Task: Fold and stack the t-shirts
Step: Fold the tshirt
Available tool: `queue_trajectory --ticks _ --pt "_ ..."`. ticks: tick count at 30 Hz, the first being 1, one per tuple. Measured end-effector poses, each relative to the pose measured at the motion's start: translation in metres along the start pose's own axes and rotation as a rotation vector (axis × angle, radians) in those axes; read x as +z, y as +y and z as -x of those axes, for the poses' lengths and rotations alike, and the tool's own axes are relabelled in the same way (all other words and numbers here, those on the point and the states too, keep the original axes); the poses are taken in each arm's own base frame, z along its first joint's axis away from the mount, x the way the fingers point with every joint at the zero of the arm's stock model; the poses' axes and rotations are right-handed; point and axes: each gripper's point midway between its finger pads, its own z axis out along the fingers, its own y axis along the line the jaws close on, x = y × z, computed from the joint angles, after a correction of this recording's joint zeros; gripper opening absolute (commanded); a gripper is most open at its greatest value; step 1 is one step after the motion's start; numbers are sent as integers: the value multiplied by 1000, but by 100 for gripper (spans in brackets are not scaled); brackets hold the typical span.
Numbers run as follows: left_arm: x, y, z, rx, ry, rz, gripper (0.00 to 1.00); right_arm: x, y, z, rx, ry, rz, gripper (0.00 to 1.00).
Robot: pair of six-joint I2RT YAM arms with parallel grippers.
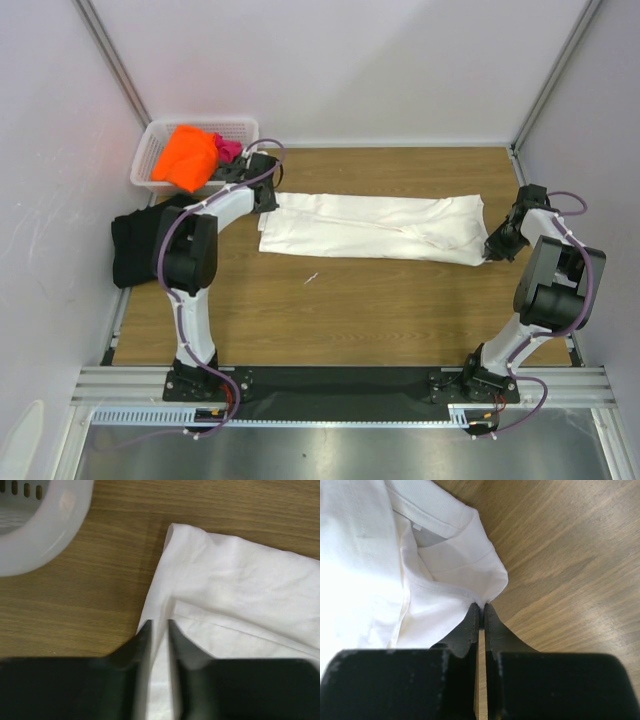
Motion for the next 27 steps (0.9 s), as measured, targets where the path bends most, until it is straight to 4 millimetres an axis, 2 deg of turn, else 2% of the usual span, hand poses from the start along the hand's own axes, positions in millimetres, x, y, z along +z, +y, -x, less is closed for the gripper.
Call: queue_trajectory --ticks 2,3,5,6,8,9,10,15,18,22,24,27 --pt "1 3 1 11 0 0 40 0 1 -1 0 3 8 0" --pt "1 4 1 13 -1 1 48 0 2 -1 1 7 14 5" --pt "1 6 2 22 1 4 57 -1 5 -2 1 14 28 16" --pt "0 7 2 28 2 5 61 -3 7 -2 2 18 37 28" --pt "-5 9 5 36 0 3 63 -8 13 1 1 20 57 37" --pt "-10 9 7 39 -5 -2 65 -12 17 5 1 18 70 48" --pt "-17 8 11 43 -11 -14 66 -17 21 9 2 11 85 53" --pt "-65 -3 41 35 -96 -74 74 -58 53 43 -5 -90 190 73" --pt "-93 -21 48 48 -135 -127 93 -88 72 56 -2 -160 260 75" --pt "-112 -51 30 80 -114 -203 95 -108 92 50 9 -189 318 75" --pt "-115 -61 15 100 -83 -225 95 -104 98 37 27 -172 334 75" --pt "-117 -71 -4 116 -36 -256 95 -81 99 2 59 -96 319 73"
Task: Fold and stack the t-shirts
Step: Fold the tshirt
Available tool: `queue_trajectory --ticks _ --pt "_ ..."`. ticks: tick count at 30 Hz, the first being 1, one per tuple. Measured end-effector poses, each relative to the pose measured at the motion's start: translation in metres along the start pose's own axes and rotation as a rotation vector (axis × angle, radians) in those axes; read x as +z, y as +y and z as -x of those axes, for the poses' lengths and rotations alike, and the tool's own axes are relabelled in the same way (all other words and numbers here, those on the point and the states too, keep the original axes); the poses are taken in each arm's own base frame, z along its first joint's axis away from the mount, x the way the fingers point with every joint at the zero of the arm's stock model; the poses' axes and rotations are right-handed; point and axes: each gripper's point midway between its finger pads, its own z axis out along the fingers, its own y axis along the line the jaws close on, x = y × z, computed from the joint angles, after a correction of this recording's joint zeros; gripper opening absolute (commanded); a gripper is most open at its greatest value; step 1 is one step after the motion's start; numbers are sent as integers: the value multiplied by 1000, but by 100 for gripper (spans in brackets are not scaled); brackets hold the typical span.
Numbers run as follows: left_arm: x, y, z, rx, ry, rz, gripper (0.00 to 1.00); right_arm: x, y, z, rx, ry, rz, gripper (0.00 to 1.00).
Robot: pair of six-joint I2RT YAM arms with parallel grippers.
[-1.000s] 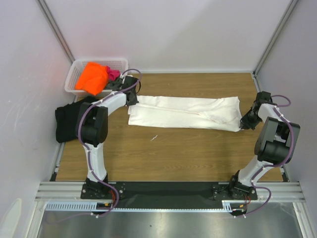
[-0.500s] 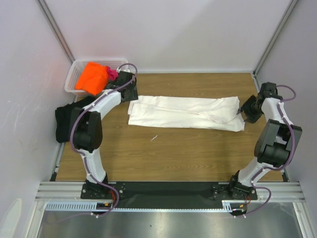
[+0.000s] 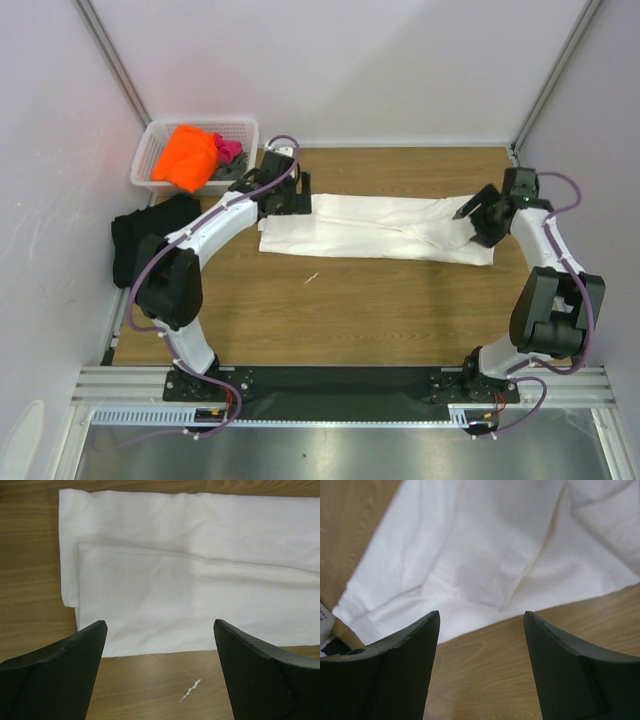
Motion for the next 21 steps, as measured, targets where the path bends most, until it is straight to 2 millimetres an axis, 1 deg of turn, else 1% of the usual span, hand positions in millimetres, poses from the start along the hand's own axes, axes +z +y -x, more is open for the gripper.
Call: queue_trajectory --ticks 2,4,5,6,9,13,17,21 --pt "-1 -2 -6 -3 16 -12 95 12 -9 -26 24 55 -26 70" --pt "-2 -2 -11 -6 25 -15 95 19 -18 -45 40 98 -52 66" --pt "-3 -2 -14 -9 32 -18 95 22 -20 -51 47 111 -60 65" --pt "-3 -1 -17 -10 37 -17 95 25 -21 -54 53 116 -64 60" --pt "-4 1 -22 -9 48 -16 95 31 -19 -53 60 105 -54 53" --pt "-6 2 -25 -9 52 -14 95 36 -14 -46 60 74 -34 49" --pt "-8 2 -24 -9 49 -15 95 45 -14 -46 54 70 -37 46" --pt "-9 3 -24 -9 48 -16 95 54 -14 -51 45 81 -48 47"
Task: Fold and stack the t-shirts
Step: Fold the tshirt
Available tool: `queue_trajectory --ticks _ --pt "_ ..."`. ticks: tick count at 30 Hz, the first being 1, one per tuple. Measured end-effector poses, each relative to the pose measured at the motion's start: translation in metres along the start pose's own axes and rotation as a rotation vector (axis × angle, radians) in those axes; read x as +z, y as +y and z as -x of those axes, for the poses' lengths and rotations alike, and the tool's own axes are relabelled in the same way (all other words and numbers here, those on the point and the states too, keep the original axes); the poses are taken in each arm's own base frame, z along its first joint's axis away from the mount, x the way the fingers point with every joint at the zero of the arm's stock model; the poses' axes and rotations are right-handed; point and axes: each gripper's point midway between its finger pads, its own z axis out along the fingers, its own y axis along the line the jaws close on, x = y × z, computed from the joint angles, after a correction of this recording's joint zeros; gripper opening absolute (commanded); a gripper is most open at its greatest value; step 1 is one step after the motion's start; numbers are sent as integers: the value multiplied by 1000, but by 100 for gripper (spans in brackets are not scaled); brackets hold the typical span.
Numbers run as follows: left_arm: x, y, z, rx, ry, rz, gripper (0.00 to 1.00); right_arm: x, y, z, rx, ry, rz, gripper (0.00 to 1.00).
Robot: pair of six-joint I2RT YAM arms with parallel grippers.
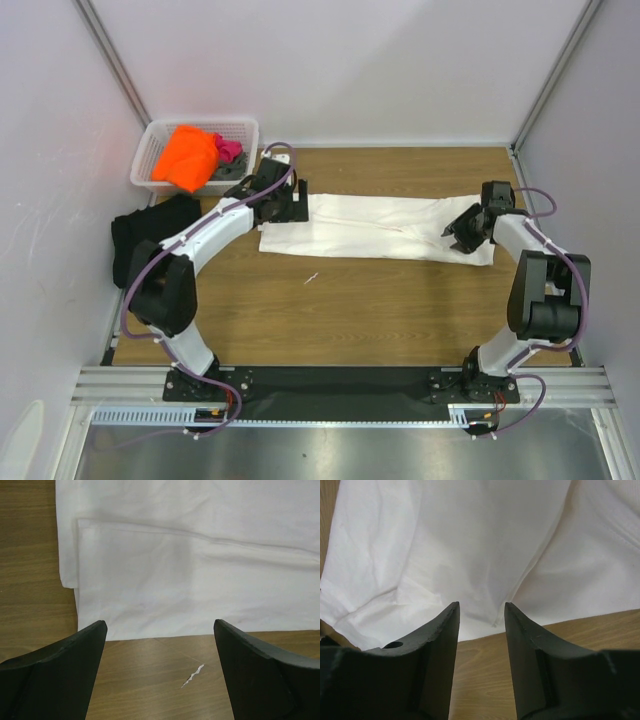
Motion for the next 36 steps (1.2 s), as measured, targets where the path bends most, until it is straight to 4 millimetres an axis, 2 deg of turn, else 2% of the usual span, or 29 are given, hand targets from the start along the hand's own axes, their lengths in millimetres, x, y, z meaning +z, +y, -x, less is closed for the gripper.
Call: queue_trajectory --ticks 2,4,9,12,27,28,31,32,34,35,36 --pt "-1 0 1 0 -2 0 95 4 0 -2 -4 6 -6 46" --pt "-1 0 1 0 -4 1 95 8 -1 -5 -9 13 -11 40" --pt "-2 1 1 0 -5 3 95 19 -5 -10 -15 34 -31 15" --pt "-2 1 1 0 -5 3 95 21 -7 -13 -22 42 -40 7" --pt "-2 1 1 -1 -4 3 95 12 3 -2 -72 23 -47 3" --pt "-2 2 1 -1 -4 3 95 12 5 0 -74 20 -43 6" --pt "-2 2 1 -1 -4 3 95 11 13 7 -86 14 -37 30" --pt "-2 2 1 -1 -4 3 95 10 14 8 -92 16 -38 42" --pt "-2 2 1 1 0 5 95 4 14 8 -105 28 -54 48" --pt "-2 1 2 2 3 6 95 0 14 9 -112 32 -62 56" --pt "-3 1 4 2 4 7 95 -3 15 11 -115 34 -69 59"
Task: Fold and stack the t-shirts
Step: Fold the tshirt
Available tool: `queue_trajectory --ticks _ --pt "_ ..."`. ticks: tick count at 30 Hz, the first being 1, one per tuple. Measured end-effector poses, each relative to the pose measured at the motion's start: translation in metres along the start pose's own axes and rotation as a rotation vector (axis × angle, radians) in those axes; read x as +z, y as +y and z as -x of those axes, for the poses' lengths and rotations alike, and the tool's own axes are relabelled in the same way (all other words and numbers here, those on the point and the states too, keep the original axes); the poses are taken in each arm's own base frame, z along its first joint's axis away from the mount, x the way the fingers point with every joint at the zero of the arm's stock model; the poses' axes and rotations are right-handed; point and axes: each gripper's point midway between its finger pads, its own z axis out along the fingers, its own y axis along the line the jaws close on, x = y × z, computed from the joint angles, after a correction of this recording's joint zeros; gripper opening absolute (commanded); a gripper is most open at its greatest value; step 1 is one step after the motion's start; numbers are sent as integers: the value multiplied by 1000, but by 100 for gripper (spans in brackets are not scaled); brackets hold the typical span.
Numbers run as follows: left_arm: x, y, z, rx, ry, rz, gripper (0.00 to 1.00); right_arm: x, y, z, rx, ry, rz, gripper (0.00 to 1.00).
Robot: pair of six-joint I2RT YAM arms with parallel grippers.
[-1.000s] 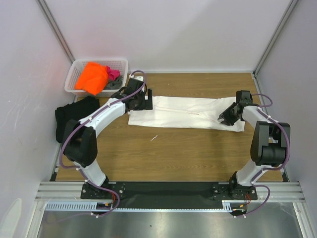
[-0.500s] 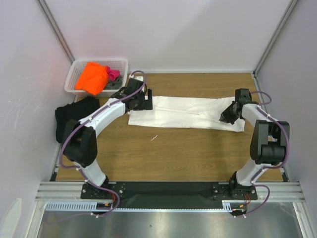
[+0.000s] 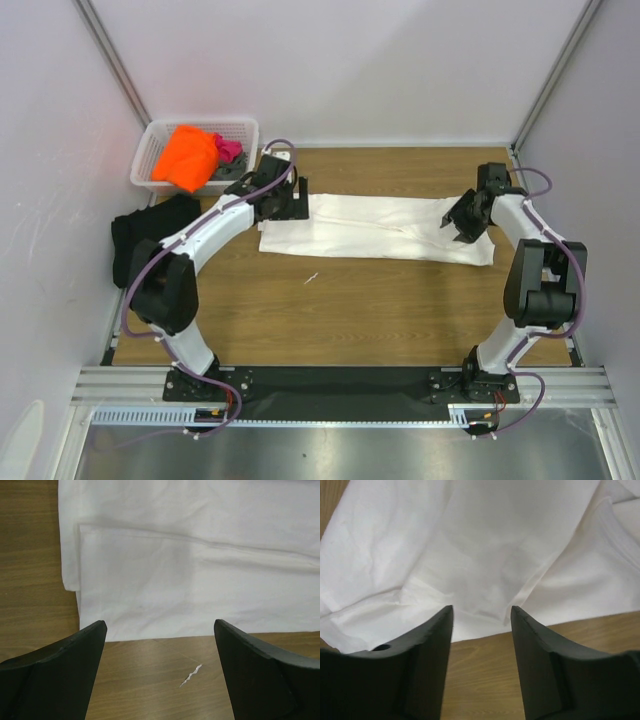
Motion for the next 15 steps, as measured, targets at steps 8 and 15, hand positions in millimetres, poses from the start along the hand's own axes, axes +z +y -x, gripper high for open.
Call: queue_trajectory --ticks 8,15 --pt "3 -16 39 -7 -34 -40 95 -40 23 53 -23 -134 63 73" --pt "15 -19 33 -7 6 -52 95 -1 38 39 1 -91 105 79"
